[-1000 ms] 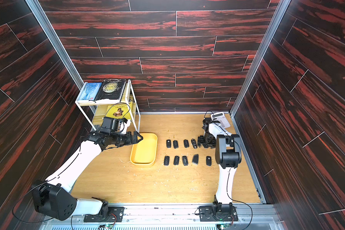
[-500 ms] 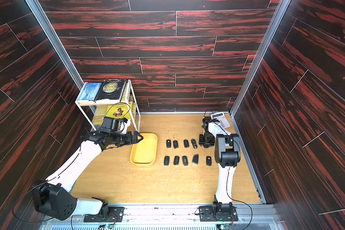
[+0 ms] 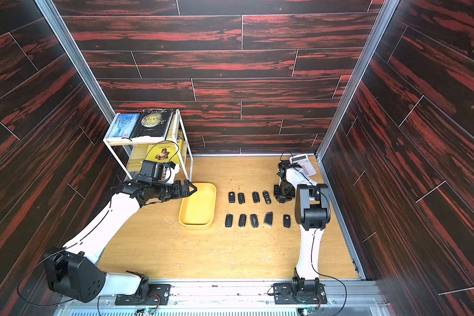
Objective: Place the car key into the storage box
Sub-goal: Pick up the car key from the center of the board, then place the car key in the storage box.
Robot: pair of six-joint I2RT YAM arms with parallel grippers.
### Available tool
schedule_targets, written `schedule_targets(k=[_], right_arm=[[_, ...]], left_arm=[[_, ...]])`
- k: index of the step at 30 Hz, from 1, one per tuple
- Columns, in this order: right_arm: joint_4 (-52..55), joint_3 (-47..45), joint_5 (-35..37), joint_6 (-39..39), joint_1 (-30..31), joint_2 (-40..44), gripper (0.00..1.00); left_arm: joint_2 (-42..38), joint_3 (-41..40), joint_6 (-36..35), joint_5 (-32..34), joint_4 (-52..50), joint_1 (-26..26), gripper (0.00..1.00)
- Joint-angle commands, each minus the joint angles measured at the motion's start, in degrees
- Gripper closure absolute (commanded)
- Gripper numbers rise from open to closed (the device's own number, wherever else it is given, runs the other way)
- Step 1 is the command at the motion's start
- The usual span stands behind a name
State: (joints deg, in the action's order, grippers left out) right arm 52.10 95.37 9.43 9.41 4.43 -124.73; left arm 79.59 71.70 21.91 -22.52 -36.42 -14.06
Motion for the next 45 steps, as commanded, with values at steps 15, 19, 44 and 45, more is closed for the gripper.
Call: schedule_targets(k=[15,19,44,45], right_arm=[[7.1,7.4,0.5,0.6,2.2,5.0,0.81],[9.4,10.2,2.5,1.2,6.5,6.1,0.81],[20.9,41.7,0.0,6.3,37.9,-6.7,0.80],[21.0,42.9,-0.5,6.4,38.4,-7.3,0.80]], left_arm=[[0.6,0.5,-0.6,2.2,-0.9,-0.2,0.00],[1.1,1.2,-0.4,9.0,-3.5,-0.2,0.00],[-3.2,-17.2,15.2,-6.6,10.1,17.1,0.00],[-2.3,-17.2,15.4,-8.5,10.4,17.1,0.00]])
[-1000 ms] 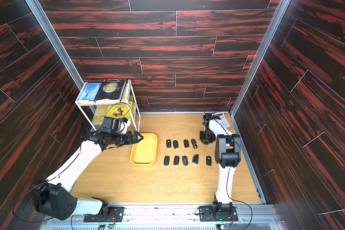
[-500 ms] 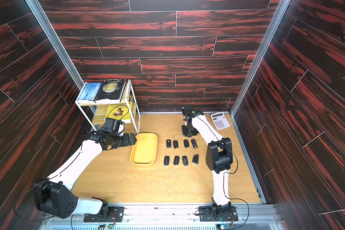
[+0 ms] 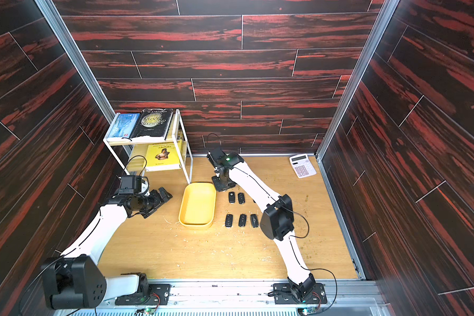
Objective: Place the car key into the storage box
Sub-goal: Place the car key in the storage box.
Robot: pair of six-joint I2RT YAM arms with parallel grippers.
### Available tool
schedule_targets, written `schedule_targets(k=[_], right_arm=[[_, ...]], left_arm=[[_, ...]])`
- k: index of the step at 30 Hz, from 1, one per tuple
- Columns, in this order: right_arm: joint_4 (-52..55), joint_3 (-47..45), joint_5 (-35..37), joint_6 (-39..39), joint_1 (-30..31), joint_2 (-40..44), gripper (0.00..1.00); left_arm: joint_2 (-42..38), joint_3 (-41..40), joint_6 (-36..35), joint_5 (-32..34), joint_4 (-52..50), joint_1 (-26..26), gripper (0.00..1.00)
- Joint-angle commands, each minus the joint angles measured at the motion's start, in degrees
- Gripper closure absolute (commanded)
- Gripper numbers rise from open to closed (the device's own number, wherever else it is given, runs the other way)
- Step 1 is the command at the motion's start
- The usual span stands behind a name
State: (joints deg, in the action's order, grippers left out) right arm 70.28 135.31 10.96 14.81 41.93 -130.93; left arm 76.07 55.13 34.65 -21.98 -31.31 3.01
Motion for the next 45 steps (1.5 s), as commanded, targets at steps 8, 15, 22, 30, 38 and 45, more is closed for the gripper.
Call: schedule_targets(k=[8,15,22,30,38,45], right_arm=[[2.1,6.7,-6.3,1.0,3.9,-3.6,0.80],[0.8,6.9,-9.4,0.9,5.5,-5.1,0.80],[-1.3,6.9,-12.0,1.1,6.7,-7.7,0.81],[-2.1,6.8,-13.0,0.9,7.2,-11.0,0.82],[-2.8,6.7,-12.7,1.0,7.3,-13.8,0.82],[-3.4,6.8,-12.5,1.2,7.3,-14.9,0.75]], left_arm=[[8.8,-2.0,5.8,-20.7,14.0,0.2,0.00],[11.9,-0.2,2.1,-17.3,9.1,0.2,0.00],[14.5,0.6,2.0,-16.5,8.4,0.0,0.00],[17.4,1.1,2.2,-16.4,9.2,-0.5,0.00],[17.9,1.9,1.9,-16.6,9.2,-1.2,0.00],[17.9,1.1,1.7,-15.7,9.0,-1.2,0.01]])
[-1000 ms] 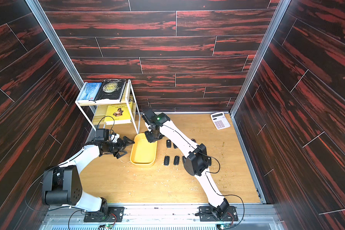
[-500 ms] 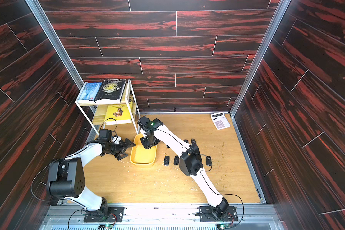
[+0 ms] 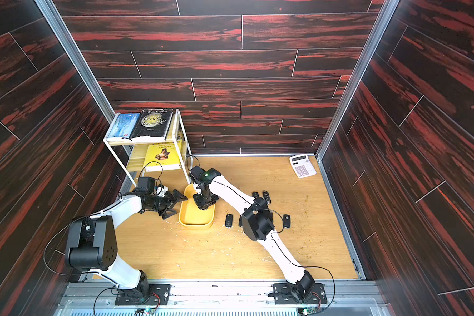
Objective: Place the car key into the storage box
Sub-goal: Place the car key in the storage box.
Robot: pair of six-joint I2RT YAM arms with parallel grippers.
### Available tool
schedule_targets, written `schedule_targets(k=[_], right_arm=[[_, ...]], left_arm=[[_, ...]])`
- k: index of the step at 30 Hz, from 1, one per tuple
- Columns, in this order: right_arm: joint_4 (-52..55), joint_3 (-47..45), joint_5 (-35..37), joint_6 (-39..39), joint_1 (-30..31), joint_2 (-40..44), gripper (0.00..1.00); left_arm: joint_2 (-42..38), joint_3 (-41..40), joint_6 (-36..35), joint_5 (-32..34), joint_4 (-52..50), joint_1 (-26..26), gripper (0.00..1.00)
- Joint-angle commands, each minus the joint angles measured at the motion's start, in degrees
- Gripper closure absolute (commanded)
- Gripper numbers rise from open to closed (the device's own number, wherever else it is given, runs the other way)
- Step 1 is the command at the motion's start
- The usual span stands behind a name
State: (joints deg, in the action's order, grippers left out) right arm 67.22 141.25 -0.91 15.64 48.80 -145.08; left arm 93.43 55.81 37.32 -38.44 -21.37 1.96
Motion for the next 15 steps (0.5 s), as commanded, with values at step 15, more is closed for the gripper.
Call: schedule_targets(k=[15], right_arm=[[-0.5,1.3,-0.5,0.2,0.4,0.4,0.55]], left_arm=[[2.5,0.4,-0.4,-1.0,0.4,-0.4,0.31]])
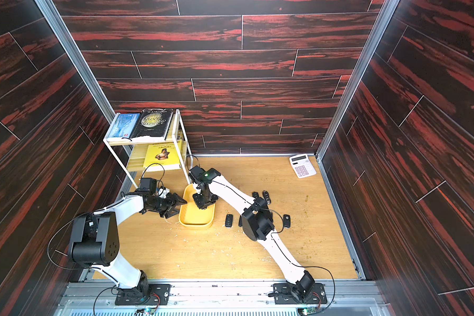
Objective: Place the car key into the storage box
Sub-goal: Place the car key in the storage box, then move the storage box to the center of the board.
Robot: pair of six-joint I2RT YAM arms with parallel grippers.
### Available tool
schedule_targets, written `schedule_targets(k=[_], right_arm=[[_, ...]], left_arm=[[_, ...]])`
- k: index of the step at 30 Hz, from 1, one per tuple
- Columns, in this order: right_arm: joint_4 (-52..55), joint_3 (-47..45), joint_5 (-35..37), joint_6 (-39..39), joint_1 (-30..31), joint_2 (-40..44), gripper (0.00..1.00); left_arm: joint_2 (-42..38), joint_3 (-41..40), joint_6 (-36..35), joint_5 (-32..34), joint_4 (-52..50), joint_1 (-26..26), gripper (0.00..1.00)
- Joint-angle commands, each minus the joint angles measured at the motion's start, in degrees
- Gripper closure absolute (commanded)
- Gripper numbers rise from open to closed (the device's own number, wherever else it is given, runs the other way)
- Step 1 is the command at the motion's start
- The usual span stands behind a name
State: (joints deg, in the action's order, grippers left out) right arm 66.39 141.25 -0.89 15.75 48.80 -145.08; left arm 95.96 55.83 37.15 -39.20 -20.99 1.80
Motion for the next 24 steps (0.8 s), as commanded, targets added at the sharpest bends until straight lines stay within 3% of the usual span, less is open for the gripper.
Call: schedule_targets(k=[1,5,15,24], right_arm=[[0.4,1.4,-0.4,0.1,0.4,0.5,0.52],[0.8,1.3,0.0,-0.2,0.4,1.0,0.42],[1.1,1.9,1.6,0.0,0.4,3.6,0.41],[4.4,2.2,11.2,-0.5,-1.9,9.8,0.39]], left_arm=[[0.1,0.4,-0.2,0.2,-0.2,-0.2,0.31],[0.6,1.4,-0.9,1.4,-1.6,-0.6,0.31],[1.9,4.7,-2.8,4.1,-4.5,-1.7,0.31],[3.1,6.9,-3.0,3.8,-5.2,-2.8,0.30]])
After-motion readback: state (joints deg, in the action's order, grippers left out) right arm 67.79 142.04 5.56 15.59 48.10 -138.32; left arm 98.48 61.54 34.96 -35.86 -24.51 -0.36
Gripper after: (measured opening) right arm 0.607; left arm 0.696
